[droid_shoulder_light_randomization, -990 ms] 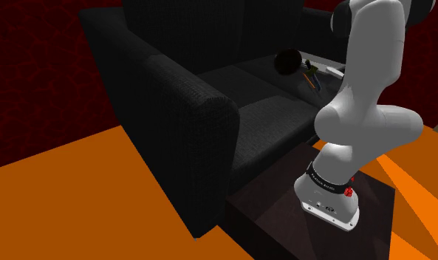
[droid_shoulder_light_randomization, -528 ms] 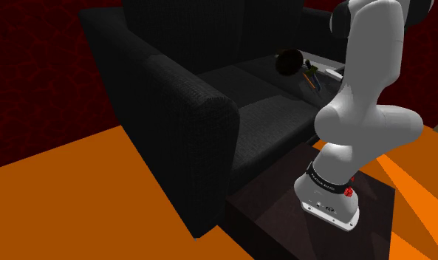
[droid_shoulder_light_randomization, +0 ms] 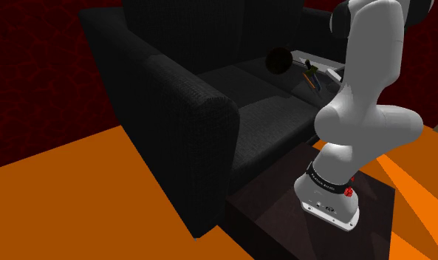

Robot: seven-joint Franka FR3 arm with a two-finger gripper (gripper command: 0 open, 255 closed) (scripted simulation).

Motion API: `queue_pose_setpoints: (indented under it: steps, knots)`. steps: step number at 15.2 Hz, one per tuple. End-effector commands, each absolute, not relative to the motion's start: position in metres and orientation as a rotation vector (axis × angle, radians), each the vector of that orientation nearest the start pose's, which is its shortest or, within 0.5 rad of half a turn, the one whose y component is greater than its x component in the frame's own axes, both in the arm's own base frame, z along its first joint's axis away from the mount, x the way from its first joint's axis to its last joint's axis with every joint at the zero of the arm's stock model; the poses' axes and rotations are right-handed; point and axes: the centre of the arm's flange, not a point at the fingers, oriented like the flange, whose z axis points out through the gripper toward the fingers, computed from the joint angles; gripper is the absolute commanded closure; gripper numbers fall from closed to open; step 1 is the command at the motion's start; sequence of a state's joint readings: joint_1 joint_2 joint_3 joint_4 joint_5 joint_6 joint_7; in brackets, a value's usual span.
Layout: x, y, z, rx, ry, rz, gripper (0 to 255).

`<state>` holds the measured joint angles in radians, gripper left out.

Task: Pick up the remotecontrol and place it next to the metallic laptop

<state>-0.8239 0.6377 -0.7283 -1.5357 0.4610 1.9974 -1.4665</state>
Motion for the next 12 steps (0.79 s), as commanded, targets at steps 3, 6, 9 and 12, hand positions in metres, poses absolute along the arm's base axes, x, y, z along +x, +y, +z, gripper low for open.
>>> queue_pose_setpoints:
  steps: [3,6,9,12]
  knots:
    - [0.123,-0.681,0.391,-3.126,0.285,-0.015,0]
    - [0.123,-0.681,0.401,-3.126,0.285,-0.014,0]
    - [0.123,-0.681,0.401,-3.126,0.285,-0.015,0]
    - [0.123,-0.681,0.401,-3.126,0.285,-0.015,0]
